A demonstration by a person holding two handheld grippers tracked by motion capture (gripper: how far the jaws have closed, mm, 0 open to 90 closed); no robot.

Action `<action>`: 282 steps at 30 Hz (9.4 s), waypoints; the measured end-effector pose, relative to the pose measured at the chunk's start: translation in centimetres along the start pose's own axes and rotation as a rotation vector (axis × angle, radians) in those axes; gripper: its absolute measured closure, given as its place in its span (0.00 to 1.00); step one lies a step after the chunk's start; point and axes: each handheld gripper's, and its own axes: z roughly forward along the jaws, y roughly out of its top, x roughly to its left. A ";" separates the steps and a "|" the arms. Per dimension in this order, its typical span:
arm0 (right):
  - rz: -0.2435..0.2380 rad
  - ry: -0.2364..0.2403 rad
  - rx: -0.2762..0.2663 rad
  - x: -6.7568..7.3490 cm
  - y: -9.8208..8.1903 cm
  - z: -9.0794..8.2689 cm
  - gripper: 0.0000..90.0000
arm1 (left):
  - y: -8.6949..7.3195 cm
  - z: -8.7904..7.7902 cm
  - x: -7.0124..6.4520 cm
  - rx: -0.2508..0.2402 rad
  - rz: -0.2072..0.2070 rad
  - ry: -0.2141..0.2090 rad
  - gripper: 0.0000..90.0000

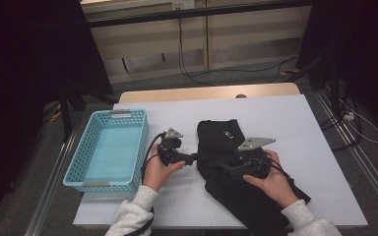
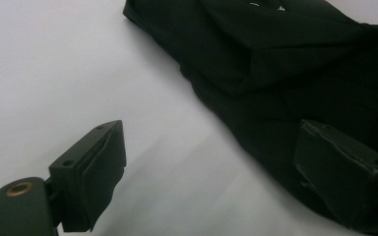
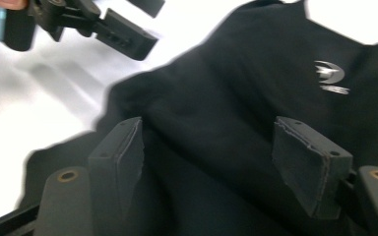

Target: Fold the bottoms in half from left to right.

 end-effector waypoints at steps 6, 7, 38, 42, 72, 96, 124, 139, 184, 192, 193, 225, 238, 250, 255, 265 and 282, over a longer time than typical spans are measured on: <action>0.028 -0.075 -0.001 -0.8 -0.7 -0.2 0.38 | 0.3 0.7 -0.3 0.023 0.016 -0.002 0.18; 0.027 -0.092 0.003 -0.9 -0.6 0.0 0.40 | 0.4 0.6 -0.2 0.025 0.013 -0.008 0.18; 0.201 -0.300 -0.078 -7.1 2.4 3.5 0.94 | -0.2 -1.4 0.3 -0.006 0.019 0.006 0.14; 0.201 -0.311 -0.066 -7.6 2.0 3.4 0.77 | 0.0 -1.0 0.4 -0.009 0.019 0.009 0.15; 0.172 -0.244 0.010 -6.3 -3.3 -3.1 0.43 | 2.1 4.3 0.5 0.015 -0.054 -0.038 0.92; 0.148 -0.224 0.035 -5.8 -4.3 -3.9 0.42 | 1.3 1.4 2.9 -0.038 -0.137 0.081 0.62; 0.168 -0.224 0.045 -5.8 -5.0 -5.1 0.41 | 1.4 0.4 5.4 -0.068 -0.247 0.098 0.93; 0.208 -0.164 0.129 -5.7 -6.7 -5.8 0.51 | 0.5 0.4 5.4 -0.056 -0.251 0.127 0.87; 0.266 -0.159 0.176 -8.0 -7.6 -7.8 0.97 | 2.3 3.4 6.7 -0.046 -0.244 0.192 0.71; 0.267 -0.147 0.167 -8.0 -7.6 -7.7 0.93 | 2.4 2.8 7.0 -0.076 -0.246 0.205 0.94; 0.264 -0.152 0.162 -8.0 -7.5 -7.7 0.91 | 2.4 2.3 7.3 -0.092 -0.233 0.242 0.99; 0.183 -0.186 0.125 -7.1 -6.7 -8.0 0.58 | 3.7 3.2 6.1 -0.001 -0.228 0.233 0.96; 0.181 -0.199 0.109 -7.1 -7.0 -9.2 0.62 | 3.3 1.5 8.2 -0.025 -0.266 0.316 0.96; 0.179 -0.181 0.203 -6.6 -8.1 -8.6 0.80 | 3.3 1.2 7.9 -0.022 -0.248 0.311 0.94; 0.213 -0.166 0.205 -6.9 -7.9 -8.5 0.99 | 3.2 1.1 7.9 -0.024 -0.252 0.315 0.94; 0.256 -0.237 0.165 -9.1 -8.2 -11.0 1.00 | 3.1 1.2 7.4 -0.042 -0.244 0.306 0.94; 0.245 -0.315 0.117 -9.2 -8.7 -11.7 0.74 | 2.9 1.3 6.2 -0.058 -0.165 0.235 0.30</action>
